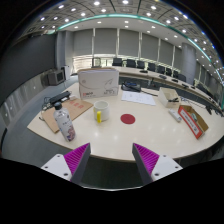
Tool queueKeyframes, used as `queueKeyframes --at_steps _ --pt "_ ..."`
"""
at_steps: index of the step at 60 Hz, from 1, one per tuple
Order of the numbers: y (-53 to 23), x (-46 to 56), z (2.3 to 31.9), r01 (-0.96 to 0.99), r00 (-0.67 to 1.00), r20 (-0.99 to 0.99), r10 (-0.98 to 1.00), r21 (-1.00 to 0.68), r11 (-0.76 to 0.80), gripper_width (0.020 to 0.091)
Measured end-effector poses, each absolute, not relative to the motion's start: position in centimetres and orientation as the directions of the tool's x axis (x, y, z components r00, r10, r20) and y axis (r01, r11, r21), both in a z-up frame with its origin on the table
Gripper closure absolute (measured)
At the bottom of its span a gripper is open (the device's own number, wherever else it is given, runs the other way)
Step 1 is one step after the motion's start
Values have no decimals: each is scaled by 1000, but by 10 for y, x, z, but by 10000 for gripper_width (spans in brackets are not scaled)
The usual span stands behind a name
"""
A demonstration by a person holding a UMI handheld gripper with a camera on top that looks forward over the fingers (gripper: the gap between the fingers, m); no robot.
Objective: Pour water
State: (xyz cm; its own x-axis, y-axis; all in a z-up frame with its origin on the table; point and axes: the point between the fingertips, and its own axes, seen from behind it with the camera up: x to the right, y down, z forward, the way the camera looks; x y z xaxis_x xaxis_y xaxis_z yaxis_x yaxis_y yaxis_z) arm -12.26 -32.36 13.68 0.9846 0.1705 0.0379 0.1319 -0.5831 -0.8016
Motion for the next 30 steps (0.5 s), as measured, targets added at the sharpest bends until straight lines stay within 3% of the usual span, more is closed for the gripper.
queueKeyframes --at_steps 12,30 --pt "-319 -253 104 178 962 40 270 -841 -510 241" --pt "-224 -339 77 76 977 -11 214 -917 -391 247"
